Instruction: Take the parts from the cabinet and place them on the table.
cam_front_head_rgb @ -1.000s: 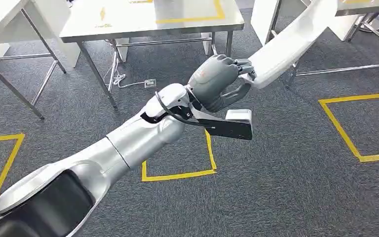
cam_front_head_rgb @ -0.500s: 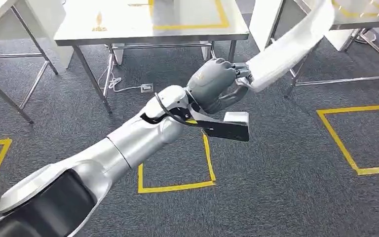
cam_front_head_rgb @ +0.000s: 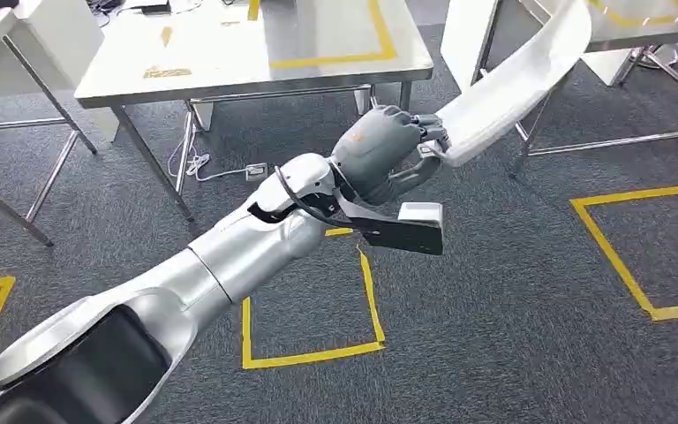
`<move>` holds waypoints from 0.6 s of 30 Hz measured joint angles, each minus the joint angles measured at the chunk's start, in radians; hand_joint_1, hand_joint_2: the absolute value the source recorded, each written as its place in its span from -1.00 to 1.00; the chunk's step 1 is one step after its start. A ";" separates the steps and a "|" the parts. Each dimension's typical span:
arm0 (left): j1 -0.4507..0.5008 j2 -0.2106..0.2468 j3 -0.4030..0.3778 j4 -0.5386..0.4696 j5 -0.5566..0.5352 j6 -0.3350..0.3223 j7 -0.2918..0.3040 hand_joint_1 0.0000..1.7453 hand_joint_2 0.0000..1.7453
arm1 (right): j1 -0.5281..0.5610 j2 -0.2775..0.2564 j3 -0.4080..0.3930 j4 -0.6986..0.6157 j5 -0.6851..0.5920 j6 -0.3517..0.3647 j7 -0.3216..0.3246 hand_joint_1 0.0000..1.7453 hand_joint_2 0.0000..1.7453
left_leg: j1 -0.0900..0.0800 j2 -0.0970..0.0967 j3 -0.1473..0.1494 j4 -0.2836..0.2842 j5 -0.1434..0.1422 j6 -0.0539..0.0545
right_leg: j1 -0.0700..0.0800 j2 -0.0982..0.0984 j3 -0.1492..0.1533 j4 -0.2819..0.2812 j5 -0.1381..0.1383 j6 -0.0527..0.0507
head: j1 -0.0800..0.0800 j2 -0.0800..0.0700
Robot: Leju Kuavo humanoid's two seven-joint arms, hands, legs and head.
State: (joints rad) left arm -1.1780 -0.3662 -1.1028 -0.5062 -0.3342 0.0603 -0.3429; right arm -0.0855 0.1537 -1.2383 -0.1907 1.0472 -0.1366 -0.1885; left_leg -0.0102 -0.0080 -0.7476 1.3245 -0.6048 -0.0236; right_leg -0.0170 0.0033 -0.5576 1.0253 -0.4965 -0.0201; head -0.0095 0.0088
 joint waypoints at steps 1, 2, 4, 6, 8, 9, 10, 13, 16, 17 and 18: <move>0.001 0.001 0.000 0.000 0.000 -0.003 0.002 1.00 1.00 | 0.000 0.000 0.000 0.000 0.000 0.000 0.000 -1.00 -1.00 | 0.000 0.001 0.001 -0.040 0.019 0.002 | 0.000 0.002 0.017 0.000 -0.013 0.001 | 0.000 0.000; 0.000 0.002 0.000 0.000 -0.001 -0.003 0.003 1.00 1.00 | 0.000 0.000 0.000 0.000 0.000 0.000 0.000 -1.00 -1.00 | -0.001 0.001 0.016 -0.108 0.062 0.008 | 0.001 0.002 0.037 0.000 -0.027 0.001 | -0.001 0.000; 0.001 0.009 0.002 0.000 -0.001 -0.004 0.003 1.00 1.00 | 0.002 0.001 0.000 0.000 0.000 0.000 0.000 -1.00 -1.00 | -0.005 0.003 0.050 -0.270 0.227 0.028 | 0.001 0.003 0.058 -0.005 -0.054 0.006 | -0.002 0.000; 0.001 0.011 0.002 -0.001 -0.006 -0.008 0.003 1.00 1.00 | -0.005 0.003 -0.001 0.000 0.000 -0.001 0.000 -1.00 -1.00 | -0.014 0.000 0.062 -0.291 0.221 0.031 | 0.005 0.008 0.081 -0.005 -0.080 0.021 | -0.002 0.000; -0.002 0.008 0.005 -0.003 -0.009 -0.009 0.007 1.00 1.00 | -0.002 0.004 -0.001 0.000 -0.001 -0.001 0.000 -1.00 -1.00 | -0.013 -0.003 0.078 -0.305 0.210 0.047 | 0.005 0.006 0.104 0.006 -0.056 0.034 | -0.002 0.000; -0.007 0.000 0.006 -0.006 -0.010 -0.009 0.008 1.00 1.00 | -0.004 0.003 -0.001 0.000 -0.002 -0.001 0.001 -1.00 -1.00 | -0.008 -0.008 0.114 -0.311 0.209 0.054 | 0.005 0.004 0.097 0.034 -0.051 0.038 | -0.002 0.000; -0.009 0.000 0.010 -0.007 -0.010 -0.008 0.009 1.00 1.00 | -0.004 0.003 -0.001 0.000 -0.001 -0.002 0.000 -1.00 -1.00 | -0.006 -0.006 0.132 -0.314 0.195 0.058 | 0.003 0.001 0.079 0.081 -0.039 0.040 | 0.000 0.000; -0.014 -0.002 0.014 -0.007 -0.012 -0.008 0.010 1.00 1.00 | -0.009 0.004 -0.001 0.000 -0.001 -0.002 0.000 -1.00 -1.00 | -0.004 -0.006 0.168 -0.314 0.158 0.067 | 0.002 0.001 -0.065 0.257 -0.103 0.051 | 0.008 0.000; -0.012 -0.002 0.014 -0.007 -0.014 -0.008 0.010 1.00 1.00 | -0.007 0.004 -0.001 0.000 -0.001 -0.002 0.001 -1.00 -1.00 | -0.004 -0.007 0.178 -0.314 0.149 0.068 | 0.002 0.001 -0.098 0.284 -0.133 0.053 | 0.009 0.000; -0.011 -0.002 0.014 -0.007 -0.014 -0.009 0.010 1.00 1.00 | -0.007 0.004 -0.001 0.000 -0.001 -0.002 0.001 -1.00 -1.00 | -0.004 -0.007 0.179 -0.314 0.147 0.068 | 0.002 0.001 -0.103 0.287 -0.137 0.053 | 0.009 0.000; -0.011 -0.002 0.014 -0.007 -0.014 -0.008 0.010 1.00 1.00 | -0.007 0.004 -0.001 0.000 -0.002 -0.002 0.001 -1.00 -1.00 | -0.004 -0.008 0.181 -0.314 0.146 0.067 | 0.002 0.001 -0.108 0.290 -0.141 0.053 | 0.009 0.000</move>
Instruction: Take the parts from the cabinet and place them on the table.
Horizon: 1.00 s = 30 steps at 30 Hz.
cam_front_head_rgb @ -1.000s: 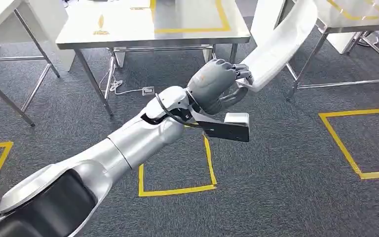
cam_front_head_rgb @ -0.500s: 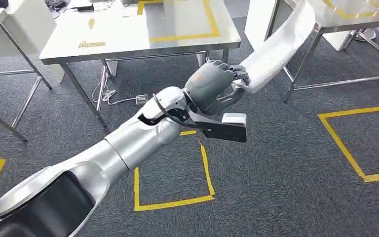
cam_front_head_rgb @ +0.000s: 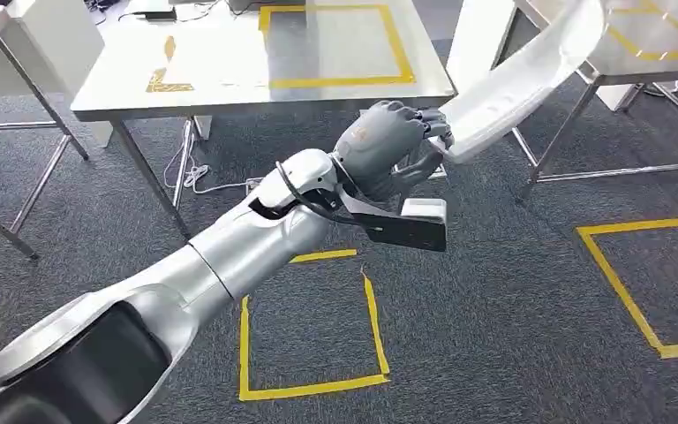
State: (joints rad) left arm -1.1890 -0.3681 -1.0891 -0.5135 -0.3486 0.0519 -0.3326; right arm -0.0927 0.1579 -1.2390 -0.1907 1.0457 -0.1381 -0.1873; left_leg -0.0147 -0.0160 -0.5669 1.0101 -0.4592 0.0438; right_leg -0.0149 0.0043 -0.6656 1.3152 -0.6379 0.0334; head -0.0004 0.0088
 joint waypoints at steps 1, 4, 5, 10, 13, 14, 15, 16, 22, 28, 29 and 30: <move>0.002 0.000 0.000 0.000 -0.003 0.000 -0.001 1.00 1.00 | 0.002 0.000 0.000 0.000 0.000 0.000 0.000 -1.00 -1.00 | 0.000 -0.004 0.017 0.000 -0.015 -0.001 | 0.000 0.000 -0.034 0.002 -0.023 0.002 | 0.002 0.000; 0.010 0.005 0.003 0.008 -0.005 0.000 0.005 1.00 1.00 | 0.016 -0.001 0.000 0.000 0.002 0.000 0.000 -1.00 -1.00 | -0.004 -0.004 0.111 0.010 -0.097 -0.014 | 0.004 -0.009 -0.040 -0.294 0.268 -0.009 | 0.007 0.000; 0.013 0.000 0.004 0.008 -0.006 -0.003 0.005 1.00 1.00 | 0.011 -0.001 0.000 0.000 0.003 0.002 0.000 -1.00 -1.00 | -0.007 -0.010 0.108 0.000 -0.117 -0.023 | 0.008 -0.014 -0.024 -0.281 0.244 -0.019 | 0.008 0.000; 0.009 -0.003 0.011 0.004 -0.008 -0.005 0.005 1.00 1.00 | 0.008 0.001 0.000 0.000 0.003 0.001 -0.001 -1.00 -1.00 | -0.006 0.001 0.101 0.133 -0.094 -0.051 | -0.001 -0.004 0.066 -0.305 0.212 -0.057 | -0.006 0.000; 0.014 0.001 0.011 0.006 -0.008 -0.005 0.005 1.00 1.00 | 0.006 0.000 0.000 0.000 0.002 0.001 0.000 -1.00 -1.00 | 0.007 0.005 -0.049 0.298 -0.196 -0.064 | -0.003 0.001 0.103 -0.308 0.176 -0.055 | -0.011 0.000; 0.018 0.002 0.011 0.007 -0.008 -0.005 0.005 1.00 1.00 | 0.006 0.000 0.000 0.000 0.002 0.001 0.000 -1.00 -1.00 | 0.010 0.006 -0.083 0.307 -0.212 -0.064 | -0.004 0.003 0.117 -0.308 0.164 -0.053 | -0.013 0.000; 0.020 0.002 0.011 0.007 -0.008 -0.005 0.005 1.00 1.00 | 0.008 0.000 0.000 0.000 0.002 0.001 0.000 -1.00 -1.00 | 0.012 0.007 -0.098 0.283 -0.198 -0.066 | -0.006 0.004 0.133 -0.308 0.152 -0.050 | -0.013 0.000; 0.019 0.003 0.011 0.008 -0.008 -0.005 0.006 1.00 1.00 | 0.009 0.000 0.000 0.000 0.002 0.001 0.000 -1.00 -1.00 | 0.013 0.008 -0.097 0.226 -0.155 -0.065 | -0.007 0.004 0.148 -0.308 0.139 -0.048 | -0.014 0.000; 0.017 0.005 0.015 0.009 -0.028 -0.005 0.001 1.00 1.00 | 0.007 0.000 0.000 0.000 0.006 0.002 -0.001 -1.00 -1.00 | 0.011 0.017 -0.053 0.010 0.014 -0.034 | -0.006 0.002 0.215 -0.303 0.095 -0.006 | -0.016 0.000; 0.012 -0.003 0.016 0.008 -0.036 -0.006 0.002 1.00 1.00 | 0.001 -0.001 0.000 0.000 0.005 0.004 -0.001 -1.00 -1.00 | 0.011 0.007 0.022 0.002 -0.023 -0.004 | -0.005 -0.003 0.012 -0.021 0.051 0.004 | -0.002 0.000; 0.016 -0.002 0.016 0.010 -0.037 -0.008 0.003 1.00 1.00 | 0.003 -0.001 0.000 0.000 0.005 0.004 0.000 -1.00 -1.00 | 0.009 0.003 0.037 0.002 -0.037 -0.004 | -0.002 -0.003 -0.034 0.002 0.001 0.003 | 0.000 0.000; 0.019 -0.002 0.016 0.012 -0.037 -0.008 0.004 1.00 1.00 | 0.008 -0.002 0.000 0.000 0.005 0.005 0.000 -1.00 -1.00 | 0.007 -0.001 0.054 0.002 -0.052 -0.004 | 0.001 -0.003 -0.062 -0.010 -0.031 -0.002 | 0.001 0.000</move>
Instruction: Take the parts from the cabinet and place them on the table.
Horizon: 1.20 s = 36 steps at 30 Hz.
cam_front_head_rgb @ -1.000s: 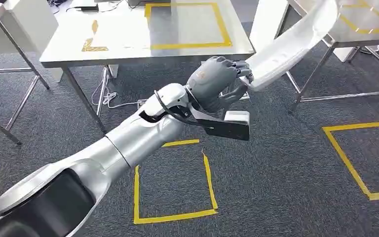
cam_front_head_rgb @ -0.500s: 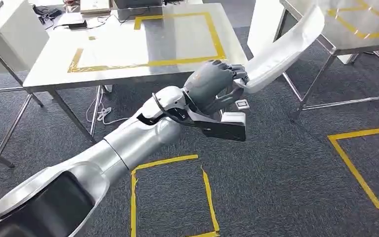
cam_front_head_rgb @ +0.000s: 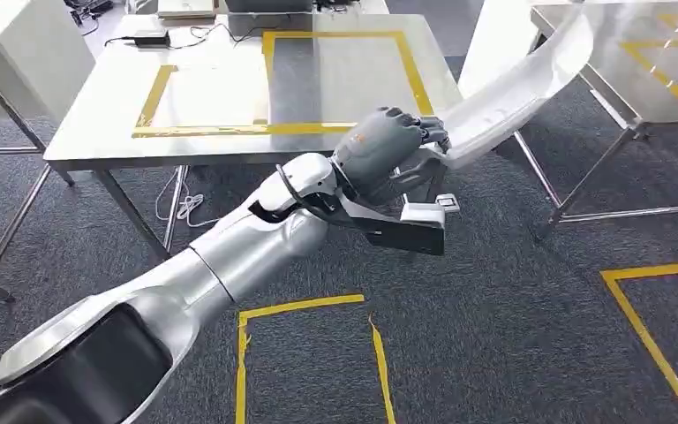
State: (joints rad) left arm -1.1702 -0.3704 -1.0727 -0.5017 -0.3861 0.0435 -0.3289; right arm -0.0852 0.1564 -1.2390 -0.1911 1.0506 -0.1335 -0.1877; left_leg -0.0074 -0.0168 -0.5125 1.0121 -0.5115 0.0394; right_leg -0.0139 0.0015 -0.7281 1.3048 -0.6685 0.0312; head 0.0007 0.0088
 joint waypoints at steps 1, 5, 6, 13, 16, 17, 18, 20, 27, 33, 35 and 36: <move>0.001 0.000 0.000 0.002 0.000 0.000 0.001 1.00 1.00 | 0.003 0.000 0.000 0.000 0.000 0.000 0.000 -1.00 -1.00 | -0.002 -0.002 0.020 0.000 -0.016 0.000 | 0.004 0.000 -0.015 -0.041 0.003 -0.005 | 0.002 0.000; 0.010 0.003 0.000 0.026 -0.001 -0.008 0.003 1.00 1.00 | 0.017 -0.005 0.000 0.000 0.001 0.002 0.003 -1.00 -1.00 | -0.015 -0.011 0.088 0.003 -0.085 -0.006 | 0.035 0.004 -0.030 -0.280 0.303 -0.044 | 0.009 0.000; 0.013 0.005 0.000 0.032 -0.003 -0.009 0.003 1.00 1.00 | 0.016 -0.005 0.000 0.000 0.000 0.002 0.005 -1.00 -1.00 | -0.018 -0.007 0.098 -0.007 -0.110 -0.009 | 0.032 0.012 -0.009 -0.272 0.299 -0.046 | 0.007 0.000; -0.003 0.010 0.016 0.095 -0.059 -0.007 0.013 1.00 1.00 | 0.003 -0.002 0.000 0.000 0.000 -0.004 0.004 -1.00 -1.00 | -0.011 0.006 -0.107 0.323 -0.105 -0.048 | 0.012 0.010 0.098 -0.278 0.248 -0.066 | -0.003 0.000; 0.001 0.020 0.027 0.124 -0.088 -0.007 0.013 1.00 1.00 | 0.008 -0.002 0.000 0.000 -0.001 -0.005 0.006 -1.00 -1.00 | -0.004 0.008 -0.176 0.273 -0.244 -0.054 | 0.010 0.016 0.155 -0.278 0.199 -0.062 | -0.004 0.000; 0.001 0.025 0.035 0.131 -0.098 -0.007 0.014 1.00 1.00 | 0.010 -0.002 0.000 0.000 -0.001 -0.006 0.006 -1.00 -1.00 | -0.005 0.009 -0.181 0.219 -0.217 -0.053 | 0.010 0.018 0.177 -0.278 0.181 -0.061 | -0.005 0.000; 0.002 0.030 0.045 0.137 -0.110 -0.007 0.014 1.00 1.00 | 0.010 -0.002 0.000 0.000 -0.001 -0.006 0.006 -1.00 -1.00 | -0.006 0.009 -0.181 0.150 -0.131 -0.046 | 0.011 0.018 0.199 -0.278 0.163 -0.060 | -0.005 0.000; 0.010 0.044 0.067 0.156 -0.138 -0.008 0.019 1.00 1.00 | 0.009 -0.002 0.000 0.000 0.000 -0.006 0.006 -1.00 -1.00 | -0.013 0.010 -0.187 0.007 0.146 -0.033 | 0.014 0.023 0.221 -0.273 0.129 -0.053 | -0.006 0.000; 0.005 0.068 0.121 0.175 -0.186 -0.010 0.053 1.00 1.00 | -0.004 -0.005 -0.001 -0.001 -0.004 -0.008 0.000 -1.00 -1.00 | -0.001 0.007 -0.090 -0.009 0.088 0.000 | 0.010 0.012 0.065 -0.010 0.206 -0.016 | -0.001 0.000; 0.019 0.086 0.131 0.194 -0.200 -0.010 0.066 1.00 1.00 | 0.004 -0.010 -0.001 -0.001 -0.006 -0.010 0.000 -1.00 -1.00 | 0.014 -0.002 0.033 -0.010 -0.018 -0.018 | -0.006 -0.001 -0.035 -0.145 0.088 0.009 | 0.003 0.000; 0.020 0.099 0.137 0.204 -0.210 -0.017 0.086 1.00 1.00 | 0.012 -0.009 -0.002 0.000 -0.007 -0.010 0.001 -1.00 -1.00 | 0.009 -0.002 0.061 0.002 -0.057 -0.029 | -0.011 -0.019 -0.032 -0.303 0.342 0.011 | 0.011 0.000; 0.022 0.103 0.142 0.205 -0.217 -0.024 0.092 1.00 1.00 | 0.009 -0.009 -0.002 0.000 -0.008 -0.009 0.001 -1.00 -1.00 | 0.004 -0.002 0.059 -0.009 -0.076 -0.038 | -0.008 -0.028 -0.019 -0.294 0.362 -0.003 | 0.013 0.000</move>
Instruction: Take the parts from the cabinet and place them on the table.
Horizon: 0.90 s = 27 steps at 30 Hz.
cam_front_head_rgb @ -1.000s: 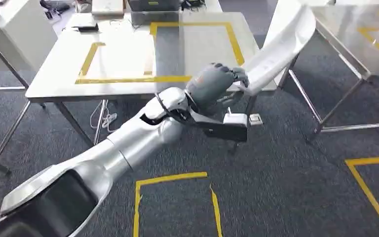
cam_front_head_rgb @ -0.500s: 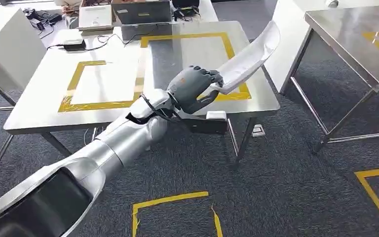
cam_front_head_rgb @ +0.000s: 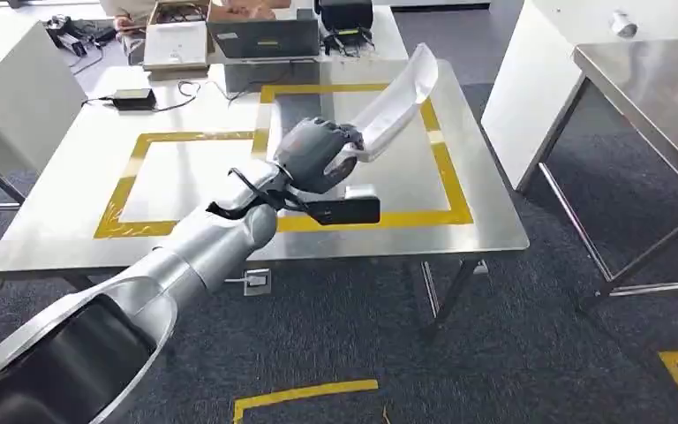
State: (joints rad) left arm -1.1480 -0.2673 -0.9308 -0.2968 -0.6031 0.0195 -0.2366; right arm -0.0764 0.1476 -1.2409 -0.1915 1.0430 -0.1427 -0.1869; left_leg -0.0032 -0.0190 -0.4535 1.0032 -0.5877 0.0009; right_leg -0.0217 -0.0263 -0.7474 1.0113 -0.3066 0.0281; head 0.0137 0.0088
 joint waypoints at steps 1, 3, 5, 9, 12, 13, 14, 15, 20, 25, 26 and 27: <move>-0.001 0.009 0.002 0.000 -0.002 -0.002 0.007 1.00 1.00 | -0.005 0.000 0.000 0.000 -0.003 -0.002 -0.002 -1.00 -1.00 | 0.001 0.005 0.021 -0.016 -0.015 -0.007 | 0.001 0.009 0.007 0.003 -0.018 -0.010 | -0.005 0.000; -0.010 0.031 0.018 0.003 -0.005 -0.005 0.022 1.00 1.00 | -0.008 0.002 0.000 0.000 -0.003 -0.002 -0.002 -1.00 -1.00 | 0.001 0.006 0.014 0.040 0.027 -0.021 | -0.003 0.016 0.030 0.005 -0.036 -0.027 | -0.008 0.000; -0.010 0.058 0.034 0.008 -0.008 -0.005 0.034 1.00 1.00 | -0.006 0.001 0.000 0.000 -0.004 -0.002 -0.002 -1.00 -1.00 | 0.004 0.010 -0.055 0.175 0.087 -0.032 | -0.003 0.021 0.059 0.003 -0.062 -0.043 | -0.019 0.000; 0.008 0.118 0.054 0.025 -0.020 -0.020 0.075 1.00 1.00 | -0.007 0.000 -0.002 0.000 -0.004 -0.003 0.000 -1.00 -1.00 | 0.004 0.012 -0.219 0.297 -0.096 -0.032 | 0.005 0.035 0.133 0.003 -0.129 -0.055 | -0.023 0.000; 0.018 0.169 0.069 0.040 -0.023 -0.029 0.115 1.00 1.00 | -0.001 0.000 -0.002 0.000 -0.005 -0.002 0.002 -1.00 -1.00 | -0.003 0.012 -0.243 0.169 -0.078 -0.010 | 0.017 0.043 0.206 0.003 -0.184 -0.057 | -0.028 0.000; 0.021 0.188 0.076 0.046 -0.019 -0.032 0.129 1.00 1.00 | 0.002 0.001 -0.002 0.000 -0.005 -0.002 0.003 -1.00 -1.00 | -0.009 0.014 -0.242 0.099 0.035 0.005 | 0.018 0.043 0.222 0.001 -0.201 -0.059 | -0.029 0.000; 0.026 0.202 0.087 0.056 -0.015 -0.035 0.141 1.00 1.00 | 0.006 0.009 -0.003 0.002 -0.004 -0.001 0.004 -1.00 -1.00 | -0.021 0.018 -0.250 0.022 0.196 0.018 | 0.018 0.043 0.238 0.006 -0.216 -0.059 | -0.024 0.000; 0.032 0.220 0.093 0.061 -0.013 -0.038 0.148 1.00 1.00 | 0.003 0.005 -0.003 0.001 -0.003 -0.001 0.004 -1.00 -1.00 | -0.029 0.013 -0.253 -0.004 0.236 0.015 | 0.021 0.052 0.243 0.008 -0.231 -0.053 | -0.026 0.000; 0.030 0.273 0.121 0.067 -0.008 -0.046 0.202 1.00 1.00 | 0.002 0.003 -0.004 0.000 -0.001 0.002 0.006 -1.00 -1.00 | -0.016 0.001 -0.175 -0.008 0.195 0.027 | 0.026 0.041 0.219 0.128 -0.199 -0.030 | -0.026 0.000; 0.047 0.326 0.151 0.076 0.024 -0.048 0.296 1.00 1.00 | -0.006 0.001 -0.004 0.000 0.013 0.007 0.015 -1.00 -1.00 | -0.013 -0.005 -0.113 -0.006 0.138 0.030 | 0.020 0.033 0.030 0.284 -0.363 -0.018 | -0.013 0.000; 0.053 0.343 0.162 0.077 0.031 -0.046 0.310 1.00 1.00 | -0.005 0.001 -0.004 0.000 0.016 0.006 0.016 -1.00 -1.00 | -0.013 -0.004 -0.097 -0.006 0.124 0.028 | 0.021 0.033 0.022 0.247 -0.353 -0.020 | -0.012 0.000; 0.057 0.357 0.172 0.081 0.036 -0.045 0.319 1.00 1.00 | -0.003 0.001 -0.004 0.000 0.017 0.007 0.017 -1.00 -1.00 | -0.013 -0.002 -0.081 -0.006 0.110 0.025 | 0.022 0.033 0.024 0.186 -0.307 -0.024 | -0.011 0.000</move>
State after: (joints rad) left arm -1.0912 0.0900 -0.7591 -0.2163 -0.5668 -0.0259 0.0820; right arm -0.0798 0.1484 -1.2451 -0.1919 1.0597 -0.1358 -0.1698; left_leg -0.0164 -0.0210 -0.5343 0.9973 -0.4780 0.0260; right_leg 0.0005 0.0063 -0.7232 1.1968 -0.6138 0.0042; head 0.0023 0.0088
